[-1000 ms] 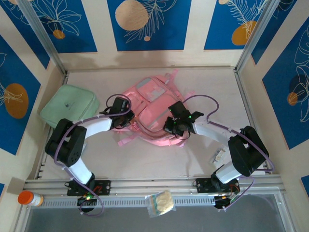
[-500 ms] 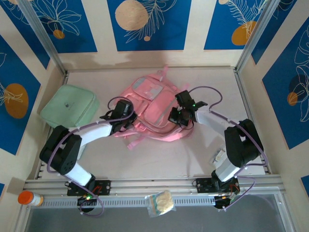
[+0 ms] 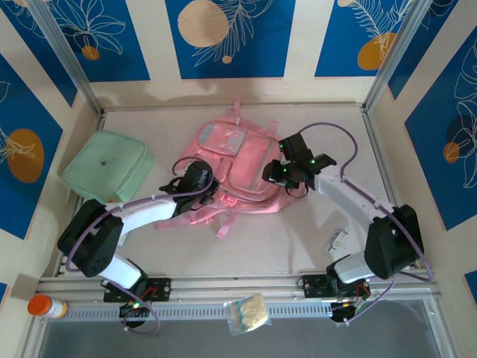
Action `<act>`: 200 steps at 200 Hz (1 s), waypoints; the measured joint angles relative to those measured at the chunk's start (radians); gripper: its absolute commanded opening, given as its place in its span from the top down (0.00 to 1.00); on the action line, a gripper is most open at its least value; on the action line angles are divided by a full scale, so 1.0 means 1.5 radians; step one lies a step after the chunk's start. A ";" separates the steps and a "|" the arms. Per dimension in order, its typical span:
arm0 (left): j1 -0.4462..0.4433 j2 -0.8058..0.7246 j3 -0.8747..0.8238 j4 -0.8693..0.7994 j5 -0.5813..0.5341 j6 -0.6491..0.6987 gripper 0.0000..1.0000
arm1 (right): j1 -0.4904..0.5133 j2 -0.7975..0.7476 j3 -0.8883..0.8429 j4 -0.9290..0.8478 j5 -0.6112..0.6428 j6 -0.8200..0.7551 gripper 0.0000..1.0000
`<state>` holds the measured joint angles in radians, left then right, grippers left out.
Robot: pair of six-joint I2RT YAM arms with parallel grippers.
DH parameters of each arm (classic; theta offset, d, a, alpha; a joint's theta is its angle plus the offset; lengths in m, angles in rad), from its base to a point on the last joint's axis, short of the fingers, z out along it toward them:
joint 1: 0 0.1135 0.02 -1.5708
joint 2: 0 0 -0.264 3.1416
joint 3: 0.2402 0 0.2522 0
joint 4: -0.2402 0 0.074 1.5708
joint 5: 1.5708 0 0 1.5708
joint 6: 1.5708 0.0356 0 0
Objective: Pack books, pencil case, and school supplies into a backpack
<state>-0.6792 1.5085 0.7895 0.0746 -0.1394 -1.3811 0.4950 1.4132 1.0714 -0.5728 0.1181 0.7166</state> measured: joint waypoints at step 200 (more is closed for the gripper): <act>-0.039 0.000 -0.032 0.105 0.018 -0.041 1.00 | 0.277 0.187 0.049 0.100 0.202 0.169 0.70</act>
<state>-0.7376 1.5085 0.7410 0.2317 -0.1131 -1.4425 0.9112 1.6932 1.1450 -0.4221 0.4206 0.9695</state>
